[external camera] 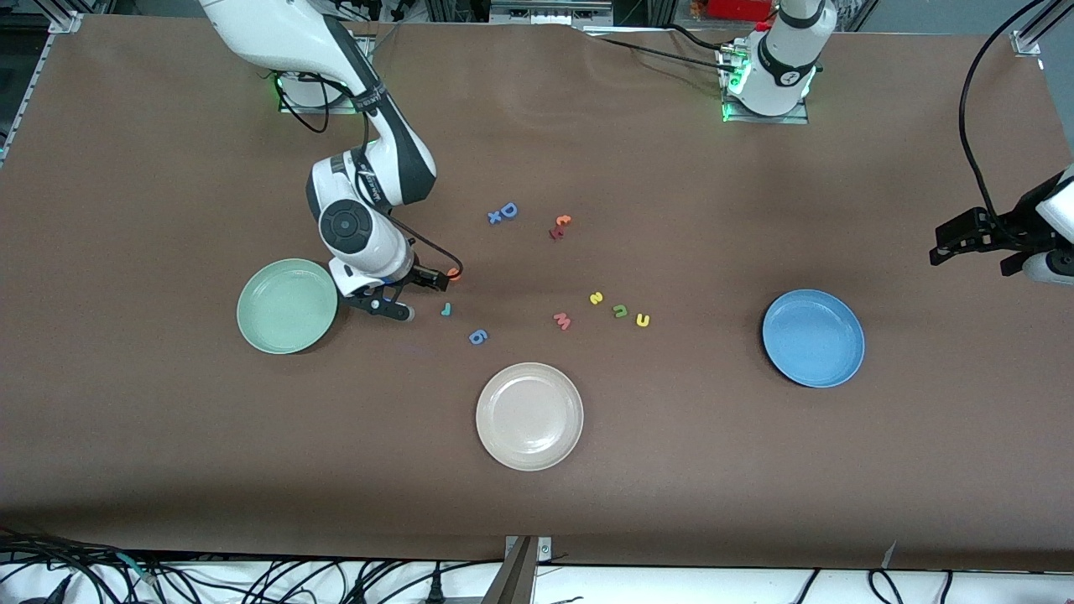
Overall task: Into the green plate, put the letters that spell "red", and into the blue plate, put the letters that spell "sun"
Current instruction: 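Grasp the teal b with the right gripper while the left gripper approaches letters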
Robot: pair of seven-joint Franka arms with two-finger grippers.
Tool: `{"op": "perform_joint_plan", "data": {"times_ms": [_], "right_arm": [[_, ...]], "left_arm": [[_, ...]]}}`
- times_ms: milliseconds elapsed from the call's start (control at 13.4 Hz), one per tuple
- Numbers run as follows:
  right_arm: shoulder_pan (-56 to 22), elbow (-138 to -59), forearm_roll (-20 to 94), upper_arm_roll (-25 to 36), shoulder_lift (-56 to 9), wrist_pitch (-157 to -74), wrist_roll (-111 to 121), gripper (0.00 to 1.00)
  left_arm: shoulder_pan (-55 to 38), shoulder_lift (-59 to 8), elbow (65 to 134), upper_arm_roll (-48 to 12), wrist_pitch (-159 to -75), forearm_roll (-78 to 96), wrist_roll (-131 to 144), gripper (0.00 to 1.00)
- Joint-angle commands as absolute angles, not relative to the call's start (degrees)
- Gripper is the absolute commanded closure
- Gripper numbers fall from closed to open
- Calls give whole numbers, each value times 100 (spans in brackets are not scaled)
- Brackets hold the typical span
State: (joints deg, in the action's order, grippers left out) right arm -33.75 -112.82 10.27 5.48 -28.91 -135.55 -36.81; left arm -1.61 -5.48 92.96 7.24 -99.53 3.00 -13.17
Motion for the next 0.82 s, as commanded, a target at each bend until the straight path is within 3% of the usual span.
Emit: {"op": "perform_joint_plan", "data": {"times_ms": [0,298,373,522,745], "right_arm": [[-3384,-11417,1151,527,-2988,-13878,-3683,1],[-3384,-11469,1327,396,-3059,-14044,-3840,2],[-3384,-11496,1327,387,-3093,-14141,-3841,6],[-3384,-11531,1318,387,-3103,-14168,-3832,26],[-3384,-11575,1318,396,-3103,-14159,-3823,28]], "left_arm": [[-210,-553,9237,694,-9853,492,-1415,0],[-596,-1071,9229,668,-9914,737,-1380,0],[-780,-1220,9229,668,-9940,747,-1345,0],[-949,-1607,9072,668,-10036,791,-1345,0],[-1274,-2239,8974,659,-10317,808,-1345,0]]}}
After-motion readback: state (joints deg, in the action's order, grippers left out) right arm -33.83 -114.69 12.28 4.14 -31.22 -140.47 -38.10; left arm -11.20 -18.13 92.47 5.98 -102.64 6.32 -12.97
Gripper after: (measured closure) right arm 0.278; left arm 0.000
